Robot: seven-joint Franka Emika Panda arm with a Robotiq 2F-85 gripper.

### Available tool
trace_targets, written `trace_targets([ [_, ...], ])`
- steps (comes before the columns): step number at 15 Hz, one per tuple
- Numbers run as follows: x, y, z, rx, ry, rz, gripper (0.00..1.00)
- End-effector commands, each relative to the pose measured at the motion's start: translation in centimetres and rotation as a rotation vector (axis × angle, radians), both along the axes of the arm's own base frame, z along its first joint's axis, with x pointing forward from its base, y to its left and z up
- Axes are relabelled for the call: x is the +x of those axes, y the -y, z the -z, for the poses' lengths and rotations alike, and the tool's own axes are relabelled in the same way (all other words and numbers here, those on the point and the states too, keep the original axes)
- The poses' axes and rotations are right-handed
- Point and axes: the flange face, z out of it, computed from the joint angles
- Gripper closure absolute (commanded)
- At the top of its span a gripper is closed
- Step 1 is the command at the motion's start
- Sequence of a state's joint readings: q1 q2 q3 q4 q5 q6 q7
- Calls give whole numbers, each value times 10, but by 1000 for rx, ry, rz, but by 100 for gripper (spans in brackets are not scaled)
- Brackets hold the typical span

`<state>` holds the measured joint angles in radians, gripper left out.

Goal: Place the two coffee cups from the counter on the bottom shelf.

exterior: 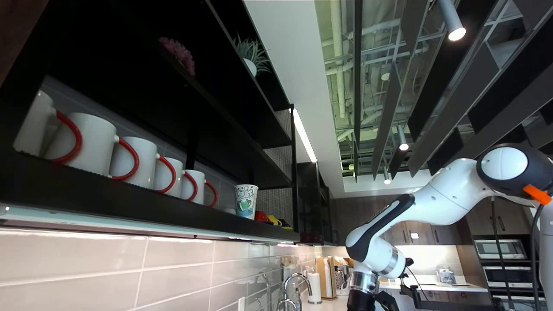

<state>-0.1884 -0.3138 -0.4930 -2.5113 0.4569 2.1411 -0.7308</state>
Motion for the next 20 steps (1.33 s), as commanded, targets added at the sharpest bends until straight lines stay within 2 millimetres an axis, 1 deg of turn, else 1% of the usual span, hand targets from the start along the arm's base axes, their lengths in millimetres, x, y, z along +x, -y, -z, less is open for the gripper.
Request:
trace_targets([
  [1, 1, 0, 2, 2, -3, 4, 0],
  [4, 2, 1, 3, 4, -1, 7, 0],
  [6, 9, 7, 31, 117, -22, 56, 0],
  [8, 9, 10, 62, 202, -14, 95, 0],
  [9, 10, 11, 75, 229, -6, 105, 0],
  [10, 13, 12, 93, 241, 3, 108, 0],
  [13, 20, 13, 135, 283, -23, 135, 0],
  [16, 31, 18, 167, 289, -49, 175, 0],
  [20, 48, 27, 195, 300, -64, 206, 0],
])
